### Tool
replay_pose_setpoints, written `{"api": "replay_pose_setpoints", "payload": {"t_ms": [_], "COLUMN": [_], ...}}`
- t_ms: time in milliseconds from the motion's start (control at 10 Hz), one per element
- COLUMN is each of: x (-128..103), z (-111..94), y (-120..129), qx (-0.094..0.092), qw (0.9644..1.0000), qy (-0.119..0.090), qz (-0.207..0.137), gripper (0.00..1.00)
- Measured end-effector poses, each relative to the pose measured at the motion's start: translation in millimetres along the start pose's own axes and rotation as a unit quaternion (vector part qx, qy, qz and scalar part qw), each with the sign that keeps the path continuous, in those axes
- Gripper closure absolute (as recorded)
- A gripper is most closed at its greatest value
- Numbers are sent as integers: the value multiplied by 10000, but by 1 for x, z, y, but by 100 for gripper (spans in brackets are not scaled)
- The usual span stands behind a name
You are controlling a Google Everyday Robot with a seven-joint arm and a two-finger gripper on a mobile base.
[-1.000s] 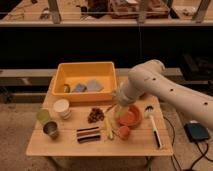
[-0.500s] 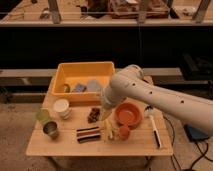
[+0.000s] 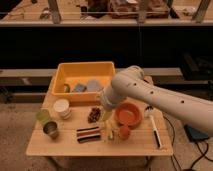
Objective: Place eraser in paper cup
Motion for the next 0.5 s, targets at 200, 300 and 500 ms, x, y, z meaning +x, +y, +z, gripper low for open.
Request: {"api": "replay_pose_setpoints", "payload": {"t_ms": [200, 300, 500], "x": [3, 5, 7], "z": [24, 45, 76], "y": [23, 38, 57], "qx": [-144, -225, -343], "qw": [9998, 9995, 9991], "qy": [-94, -122, -113], "qz": [-77, -164, -226], "gripper": [35, 35, 35]}}
